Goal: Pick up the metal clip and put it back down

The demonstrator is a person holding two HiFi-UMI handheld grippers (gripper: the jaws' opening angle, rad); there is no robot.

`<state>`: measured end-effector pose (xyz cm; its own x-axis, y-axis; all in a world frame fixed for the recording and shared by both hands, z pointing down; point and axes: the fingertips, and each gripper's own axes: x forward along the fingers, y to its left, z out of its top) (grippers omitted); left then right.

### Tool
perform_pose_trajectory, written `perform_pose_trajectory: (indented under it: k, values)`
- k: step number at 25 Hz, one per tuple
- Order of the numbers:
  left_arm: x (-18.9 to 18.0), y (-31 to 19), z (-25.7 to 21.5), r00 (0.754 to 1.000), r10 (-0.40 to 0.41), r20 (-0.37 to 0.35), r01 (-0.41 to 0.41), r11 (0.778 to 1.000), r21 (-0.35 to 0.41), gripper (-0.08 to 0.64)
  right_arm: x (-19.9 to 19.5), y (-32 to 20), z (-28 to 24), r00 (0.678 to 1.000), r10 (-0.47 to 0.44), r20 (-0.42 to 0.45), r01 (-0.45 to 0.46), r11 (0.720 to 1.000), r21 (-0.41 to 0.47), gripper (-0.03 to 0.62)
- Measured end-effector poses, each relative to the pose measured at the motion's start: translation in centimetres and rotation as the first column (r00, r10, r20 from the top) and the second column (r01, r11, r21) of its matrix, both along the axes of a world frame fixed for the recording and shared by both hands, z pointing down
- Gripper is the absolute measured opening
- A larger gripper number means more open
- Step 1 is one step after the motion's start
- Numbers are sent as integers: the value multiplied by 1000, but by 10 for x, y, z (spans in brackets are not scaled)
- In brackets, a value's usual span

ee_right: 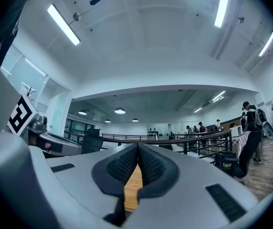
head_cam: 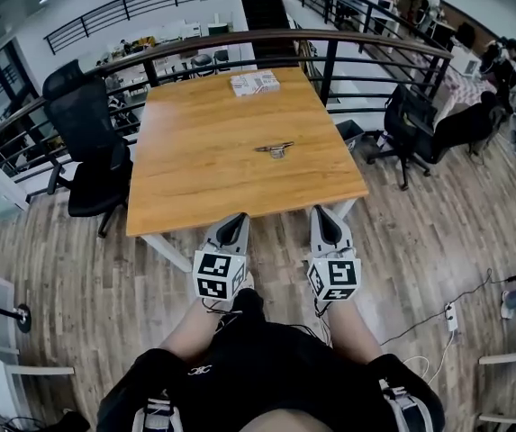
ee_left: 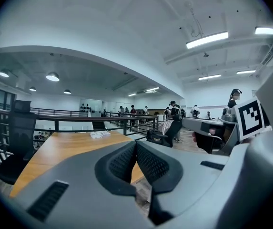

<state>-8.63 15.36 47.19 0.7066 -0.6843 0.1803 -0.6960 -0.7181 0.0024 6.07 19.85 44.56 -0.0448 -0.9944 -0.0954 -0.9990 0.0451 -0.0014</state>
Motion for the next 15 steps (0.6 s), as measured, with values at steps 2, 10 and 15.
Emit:
perform_pose_trajectory:
  k: [2,10,15]
  values:
    - [11,-17,2,1000,20,3,-20,1000,-1,18,7,-16,2,1000,10,-6,-10,1000,-1,14]
    - [51,-131,8,998,67,5,-67,998,-16,18,40,-123,7,999,32,-22,-33,999,-24,14]
    - [57,-214,1,996,94,-11,-94,995,-16,18,39,-200,1,999,37,-37,-39,998,-39,14]
